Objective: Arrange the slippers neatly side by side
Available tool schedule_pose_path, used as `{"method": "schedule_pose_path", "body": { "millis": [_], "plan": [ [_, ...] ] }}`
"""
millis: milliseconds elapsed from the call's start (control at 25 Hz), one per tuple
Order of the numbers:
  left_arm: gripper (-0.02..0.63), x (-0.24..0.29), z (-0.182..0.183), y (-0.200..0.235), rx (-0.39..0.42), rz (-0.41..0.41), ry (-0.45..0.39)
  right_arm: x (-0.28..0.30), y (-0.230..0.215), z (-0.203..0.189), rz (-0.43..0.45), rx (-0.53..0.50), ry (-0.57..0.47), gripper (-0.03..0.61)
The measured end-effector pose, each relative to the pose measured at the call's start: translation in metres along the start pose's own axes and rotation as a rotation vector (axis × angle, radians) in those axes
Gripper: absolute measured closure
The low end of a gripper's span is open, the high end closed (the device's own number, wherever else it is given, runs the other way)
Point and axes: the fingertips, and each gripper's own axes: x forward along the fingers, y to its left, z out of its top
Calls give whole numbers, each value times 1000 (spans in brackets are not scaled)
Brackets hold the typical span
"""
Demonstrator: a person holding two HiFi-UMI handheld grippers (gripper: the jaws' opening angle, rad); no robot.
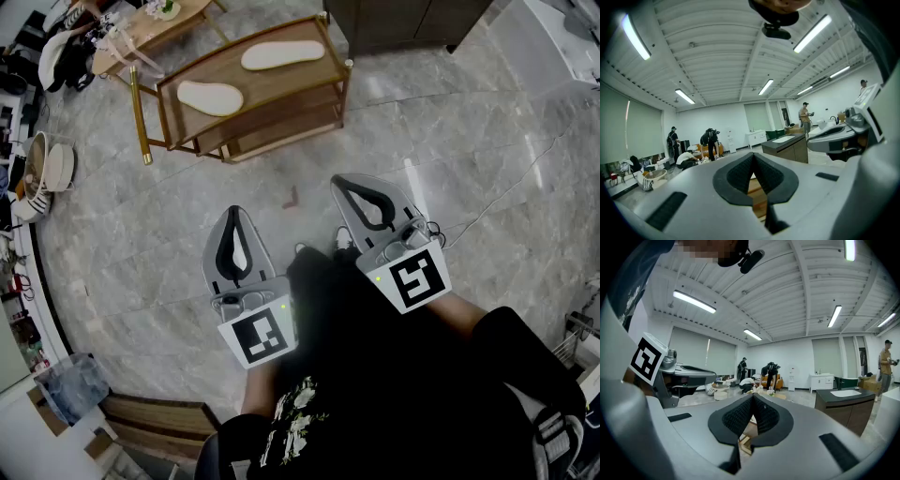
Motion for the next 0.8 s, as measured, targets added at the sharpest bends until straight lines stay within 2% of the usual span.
{"method": "schedule_pose_path", "body": {
  "millis": [400, 800],
  "plan": [
    [612, 1, -2, -2, -27, 10, 2, 3, 4, 4, 58, 42, -29, 580],
    [612, -7, -1, -17, -9, 2, -1, -11, -3, -1, 26, 45, -47, 580]
  ]
}}
